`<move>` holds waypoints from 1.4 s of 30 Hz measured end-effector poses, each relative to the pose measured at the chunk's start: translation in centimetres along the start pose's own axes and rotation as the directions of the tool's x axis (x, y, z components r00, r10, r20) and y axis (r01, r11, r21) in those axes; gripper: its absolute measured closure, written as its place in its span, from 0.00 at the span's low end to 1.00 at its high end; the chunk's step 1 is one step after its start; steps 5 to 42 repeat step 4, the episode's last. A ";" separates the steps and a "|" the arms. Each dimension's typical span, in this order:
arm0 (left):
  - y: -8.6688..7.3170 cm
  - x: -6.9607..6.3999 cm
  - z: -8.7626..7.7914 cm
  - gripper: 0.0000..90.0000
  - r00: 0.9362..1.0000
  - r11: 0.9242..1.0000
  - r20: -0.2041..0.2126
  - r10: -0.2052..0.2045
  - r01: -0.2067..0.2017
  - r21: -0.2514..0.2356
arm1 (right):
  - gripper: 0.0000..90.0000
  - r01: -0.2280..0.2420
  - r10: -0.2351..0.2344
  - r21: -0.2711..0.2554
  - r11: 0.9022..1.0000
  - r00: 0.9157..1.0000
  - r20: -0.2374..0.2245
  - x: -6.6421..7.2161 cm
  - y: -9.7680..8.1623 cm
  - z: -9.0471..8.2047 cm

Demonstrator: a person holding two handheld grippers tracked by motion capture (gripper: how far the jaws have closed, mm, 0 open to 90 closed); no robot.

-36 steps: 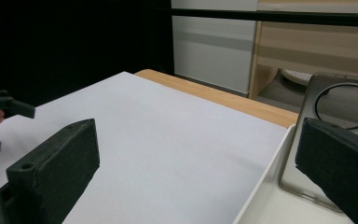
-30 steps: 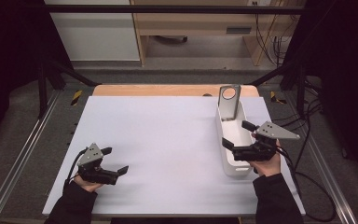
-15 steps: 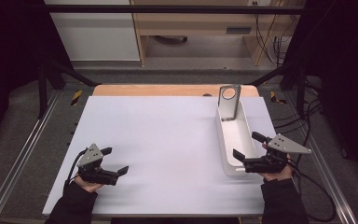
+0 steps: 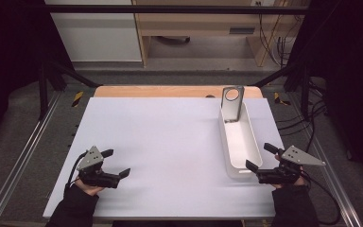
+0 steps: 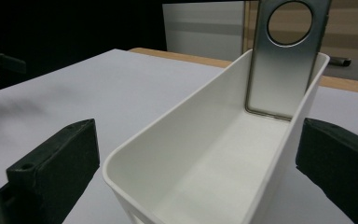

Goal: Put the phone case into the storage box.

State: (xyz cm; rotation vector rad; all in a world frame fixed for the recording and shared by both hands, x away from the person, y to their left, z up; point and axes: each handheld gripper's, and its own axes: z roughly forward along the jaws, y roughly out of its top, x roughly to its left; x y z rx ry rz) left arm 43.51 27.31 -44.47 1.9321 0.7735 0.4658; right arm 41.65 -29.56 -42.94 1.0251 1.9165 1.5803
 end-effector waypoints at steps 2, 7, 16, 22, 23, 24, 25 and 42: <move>0.0 0.0 0.0 0.01 1.000 1.000 -0.001 0.001 -0.001 -0.001 | 0.00 -0.006 0.006 -0.005 1.000 1.000 0.002 -0.2 -0.2 -0.3; 0.0 0.0 0.0 0.01 1.000 1.000 0.000 0.000 0.000 0.000 | 0.00 -0.008 0.008 -0.005 1.000 1.000 0.002 -0.3 -0.3 -0.4; 0.0 0.0 0.0 0.01 1.000 1.000 0.000 0.000 0.000 0.000 | 0.00 -0.008 0.008 -0.005 1.000 1.000 0.002 -0.3 -0.3 -0.4; 0.0 0.0 0.0 0.01 1.000 1.000 0.000 0.000 0.000 0.000 | 0.00 -0.008 0.008 -0.005 1.000 1.000 0.002 -0.3 -0.3 -0.4; 0.0 0.0 0.0 0.01 1.000 1.000 0.000 0.000 0.000 0.000 | 0.00 -0.008 0.008 -0.005 1.000 1.000 0.002 -0.3 -0.3 -0.4; 0.0 0.0 0.0 0.01 1.000 1.000 0.000 0.000 0.000 0.000 | 0.00 -0.008 0.008 -0.005 1.000 1.000 0.002 -0.3 -0.3 -0.4; 0.0 0.0 0.0 0.01 1.000 1.000 0.000 0.000 0.000 0.000 | 0.00 -0.008 0.008 -0.005 1.000 1.000 0.002 -0.3 -0.3 -0.4; 0.0 0.0 0.0 0.01 1.000 1.000 0.000 0.000 0.000 0.000 | 0.00 -0.008 0.008 -0.005 1.000 1.000 0.002 -0.3 -0.3 -0.4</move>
